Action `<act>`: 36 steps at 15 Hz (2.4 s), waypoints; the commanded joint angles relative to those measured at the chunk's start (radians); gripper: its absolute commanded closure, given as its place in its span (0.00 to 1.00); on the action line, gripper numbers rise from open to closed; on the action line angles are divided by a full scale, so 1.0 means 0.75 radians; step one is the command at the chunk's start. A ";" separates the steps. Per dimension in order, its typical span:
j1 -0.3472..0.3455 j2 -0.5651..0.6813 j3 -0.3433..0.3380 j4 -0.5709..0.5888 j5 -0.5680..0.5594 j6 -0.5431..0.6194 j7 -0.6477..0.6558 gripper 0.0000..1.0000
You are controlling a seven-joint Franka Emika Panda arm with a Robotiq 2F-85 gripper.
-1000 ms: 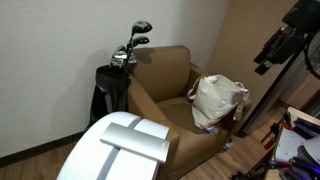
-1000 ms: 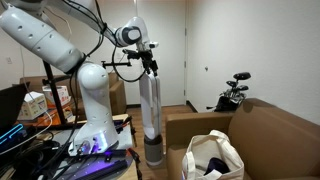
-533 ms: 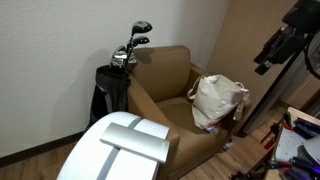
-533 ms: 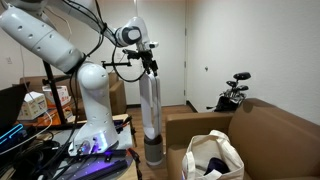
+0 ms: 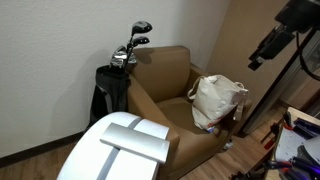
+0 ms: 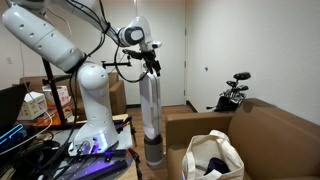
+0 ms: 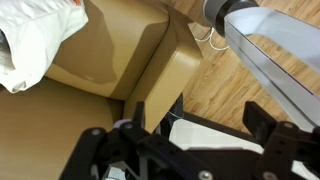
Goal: Move the bag to the left
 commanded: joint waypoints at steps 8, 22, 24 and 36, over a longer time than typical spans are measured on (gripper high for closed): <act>-0.315 0.362 -0.121 0.033 -0.105 0.388 0.111 0.00; -0.662 0.501 -0.225 0.018 -0.298 0.508 0.363 0.00; -0.705 0.514 -0.179 0.029 -0.370 0.492 0.425 0.00; -0.711 1.054 -0.438 0.431 -0.590 0.261 0.488 0.00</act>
